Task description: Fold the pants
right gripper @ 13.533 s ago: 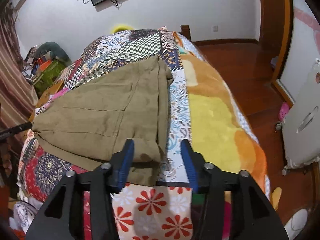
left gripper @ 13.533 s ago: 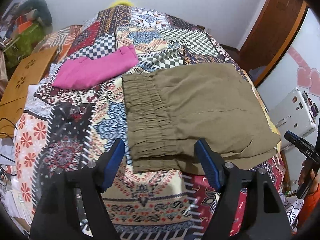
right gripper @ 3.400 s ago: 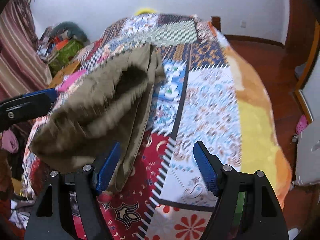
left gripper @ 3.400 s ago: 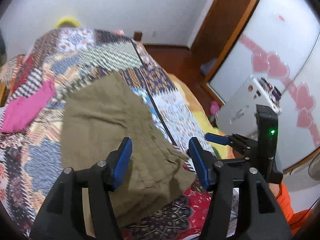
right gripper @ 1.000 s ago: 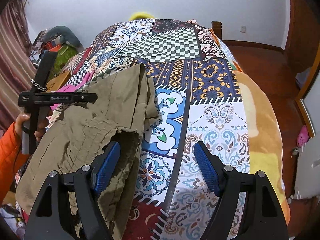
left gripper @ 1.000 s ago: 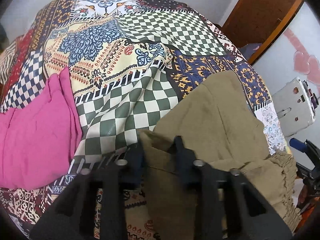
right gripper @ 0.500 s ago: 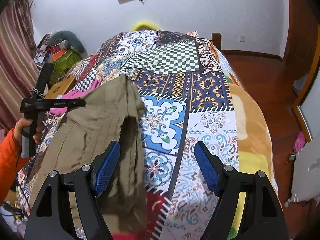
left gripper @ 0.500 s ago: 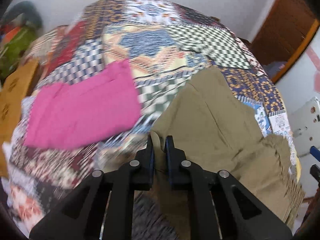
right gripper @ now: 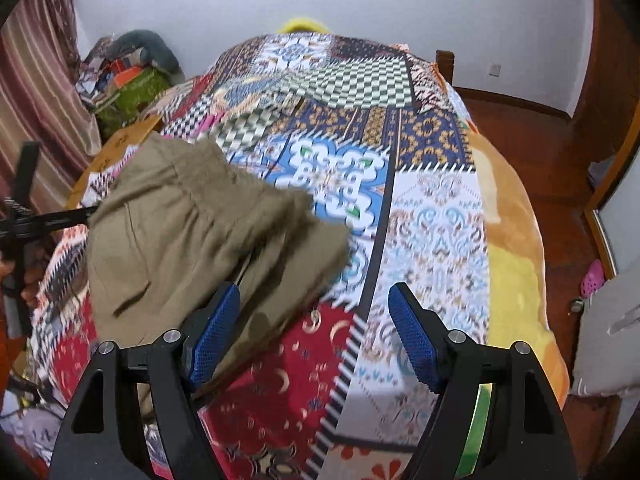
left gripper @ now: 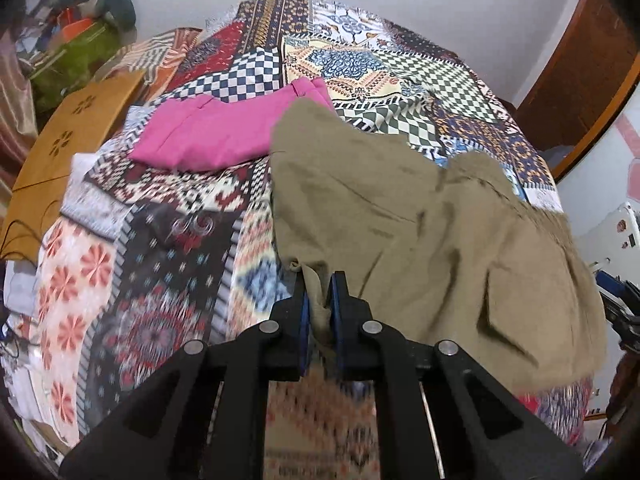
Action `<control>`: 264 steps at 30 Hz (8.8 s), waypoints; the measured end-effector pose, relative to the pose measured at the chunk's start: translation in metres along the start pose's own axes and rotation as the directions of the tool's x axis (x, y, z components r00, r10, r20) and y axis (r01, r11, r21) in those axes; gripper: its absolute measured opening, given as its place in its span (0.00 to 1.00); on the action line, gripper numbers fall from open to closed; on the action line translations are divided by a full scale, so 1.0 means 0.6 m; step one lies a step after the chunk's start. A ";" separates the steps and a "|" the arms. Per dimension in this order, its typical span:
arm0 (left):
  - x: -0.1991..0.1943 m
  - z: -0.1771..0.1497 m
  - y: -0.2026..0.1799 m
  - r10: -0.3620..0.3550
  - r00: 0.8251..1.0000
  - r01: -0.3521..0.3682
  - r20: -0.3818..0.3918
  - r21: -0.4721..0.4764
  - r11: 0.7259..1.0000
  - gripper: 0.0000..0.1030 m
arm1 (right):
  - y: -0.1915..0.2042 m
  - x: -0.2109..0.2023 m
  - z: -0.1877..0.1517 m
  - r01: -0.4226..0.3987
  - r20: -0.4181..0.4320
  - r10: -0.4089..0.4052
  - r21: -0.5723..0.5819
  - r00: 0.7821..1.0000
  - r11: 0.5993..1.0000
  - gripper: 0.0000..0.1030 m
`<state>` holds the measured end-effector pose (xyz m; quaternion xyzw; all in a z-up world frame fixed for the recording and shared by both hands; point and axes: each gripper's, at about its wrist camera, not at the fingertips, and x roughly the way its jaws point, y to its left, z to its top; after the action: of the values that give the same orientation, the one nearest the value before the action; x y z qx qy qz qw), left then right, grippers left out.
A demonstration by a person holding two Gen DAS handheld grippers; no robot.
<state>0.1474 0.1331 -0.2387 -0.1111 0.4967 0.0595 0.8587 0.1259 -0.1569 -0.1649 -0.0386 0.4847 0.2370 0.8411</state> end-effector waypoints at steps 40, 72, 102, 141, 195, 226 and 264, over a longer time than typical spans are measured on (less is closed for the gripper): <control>-0.004 -0.074 0.026 -0.002 0.999 0.004 -0.032 0.047 0.999 0.16 | 0.051 0.046 -0.012 -0.086 -0.026 0.085 -0.047 0.996 0.995 0.63; 0.096 0.085 -0.146 -0.093 0.995 0.097 -0.027 0.264 0.960 0.46 | 0.014 0.135 0.110 -0.079 0.016 0.081 -0.084 0.997 0.993 0.34; -0.039 0.005 -0.012 0.016 0.990 -0.032 0.137 0.120 0.992 0.71 | 0.040 0.026 0.061 -0.058 0.079 0.060 -0.035 0.995 0.998 0.76; 0.077 0.046 -0.013 -0.225 0.973 0.227 -0.054 0.035 0.973 0.69 | -0.027 0.133 0.057 -0.242 -0.136 0.271 0.200 0.953 0.949 0.68; -0.093 0.120 -0.055 -0.079 0.962 0.025 0.263 0.203 0.979 0.02 | 0.069 0.010 0.180 -0.179 0.173 0.192 -0.087 0.966 0.980 0.08; -0.013 0.299 0.199 0.029 0.952 -0.039 0.306 0.029 0.999 0.02 | 0.260 0.165 0.373 -0.202 0.201 0.248 -0.223 0.948 0.953 0.08; 0.013 0.216 0.257 0.148 0.973 -0.144 0.176 -0.033 0.989 0.21 | 0.270 0.201 0.331 -0.114 0.034 0.125 -0.225 0.992 0.968 0.35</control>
<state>0.2273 0.3147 -0.2030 -0.0769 0.4240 0.1372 0.8919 0.2639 0.0885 -0.1341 -0.0976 0.4365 0.3410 0.8268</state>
